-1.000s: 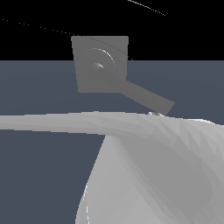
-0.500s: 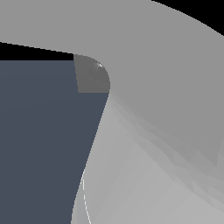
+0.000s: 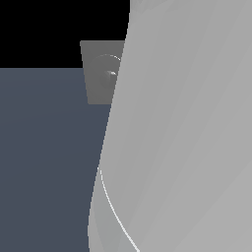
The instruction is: Turn on the faucet by rotating a designated handle.
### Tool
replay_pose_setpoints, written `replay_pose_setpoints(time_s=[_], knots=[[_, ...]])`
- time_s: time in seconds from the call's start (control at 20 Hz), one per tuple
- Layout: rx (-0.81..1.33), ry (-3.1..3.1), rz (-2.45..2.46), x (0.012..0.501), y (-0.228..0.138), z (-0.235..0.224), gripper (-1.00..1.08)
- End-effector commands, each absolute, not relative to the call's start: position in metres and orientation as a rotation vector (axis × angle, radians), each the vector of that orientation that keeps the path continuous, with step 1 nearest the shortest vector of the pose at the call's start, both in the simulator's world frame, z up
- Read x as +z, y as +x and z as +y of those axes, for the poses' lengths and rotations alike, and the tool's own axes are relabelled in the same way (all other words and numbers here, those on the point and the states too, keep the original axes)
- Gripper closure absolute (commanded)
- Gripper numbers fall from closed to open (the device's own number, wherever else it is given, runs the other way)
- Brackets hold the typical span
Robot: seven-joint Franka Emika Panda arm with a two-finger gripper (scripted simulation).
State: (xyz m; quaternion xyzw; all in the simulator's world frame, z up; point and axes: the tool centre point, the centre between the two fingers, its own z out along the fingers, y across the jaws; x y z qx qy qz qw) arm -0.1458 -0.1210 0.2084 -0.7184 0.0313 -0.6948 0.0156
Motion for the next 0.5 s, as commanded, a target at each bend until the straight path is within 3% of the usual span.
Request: replay_pose_setpoints(time_s=[0.0,0.45], knots=[[-2.186,-2.213,0.088,0.224,-0.143,-0.123,1.08],[-2.196,-2.213,0.079,0.253,-0.142,-0.129,1.08]])
